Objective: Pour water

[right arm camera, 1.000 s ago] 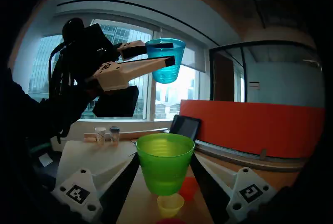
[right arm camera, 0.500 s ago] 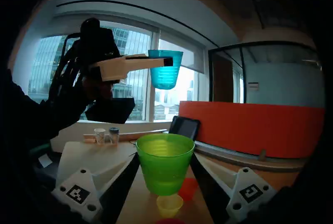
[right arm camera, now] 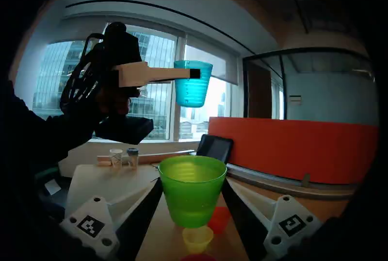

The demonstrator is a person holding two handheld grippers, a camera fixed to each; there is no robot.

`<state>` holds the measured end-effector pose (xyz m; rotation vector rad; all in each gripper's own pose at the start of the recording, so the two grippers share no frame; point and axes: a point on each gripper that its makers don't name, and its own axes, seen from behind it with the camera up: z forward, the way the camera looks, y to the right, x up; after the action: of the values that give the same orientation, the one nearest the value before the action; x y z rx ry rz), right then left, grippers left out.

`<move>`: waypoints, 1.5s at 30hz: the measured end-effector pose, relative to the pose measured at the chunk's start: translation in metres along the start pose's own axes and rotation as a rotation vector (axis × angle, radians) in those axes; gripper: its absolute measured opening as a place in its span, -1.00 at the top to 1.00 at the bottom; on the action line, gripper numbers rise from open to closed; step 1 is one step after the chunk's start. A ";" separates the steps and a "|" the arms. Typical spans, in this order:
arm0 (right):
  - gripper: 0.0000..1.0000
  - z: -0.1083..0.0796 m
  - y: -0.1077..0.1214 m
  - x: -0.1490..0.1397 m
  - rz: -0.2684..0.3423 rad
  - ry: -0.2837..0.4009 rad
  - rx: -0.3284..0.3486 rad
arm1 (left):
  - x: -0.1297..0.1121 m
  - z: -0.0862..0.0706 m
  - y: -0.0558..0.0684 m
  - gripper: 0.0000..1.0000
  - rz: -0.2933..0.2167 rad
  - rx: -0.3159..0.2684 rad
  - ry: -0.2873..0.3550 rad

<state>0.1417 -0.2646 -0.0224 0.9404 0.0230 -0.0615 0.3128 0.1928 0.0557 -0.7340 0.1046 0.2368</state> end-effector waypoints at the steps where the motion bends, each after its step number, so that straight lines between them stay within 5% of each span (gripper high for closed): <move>1: -0.76 0.000 0.000 0.000 -0.001 -0.001 0.000 | -0.001 0.000 0.000 -0.72 -0.008 -0.003 -0.006; 20: -0.76 0.000 -0.001 -0.002 0.002 -0.009 -0.001 | -0.024 -0.007 -0.004 -0.73 -0.062 -0.012 -0.078; 32: -0.76 -0.012 0.014 -0.006 0.006 -0.044 -0.029 | -0.064 -0.013 -0.001 -0.74 -0.131 -0.007 -0.088; 45: -0.76 -0.032 0.033 -0.012 0.001 -0.086 -0.075 | -0.119 -0.024 0.017 -0.73 -0.180 -0.020 -0.113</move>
<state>0.1319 -0.2189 -0.0144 0.8623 -0.0544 -0.0994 0.1931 0.1676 0.0476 -0.7435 -0.0709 0.1076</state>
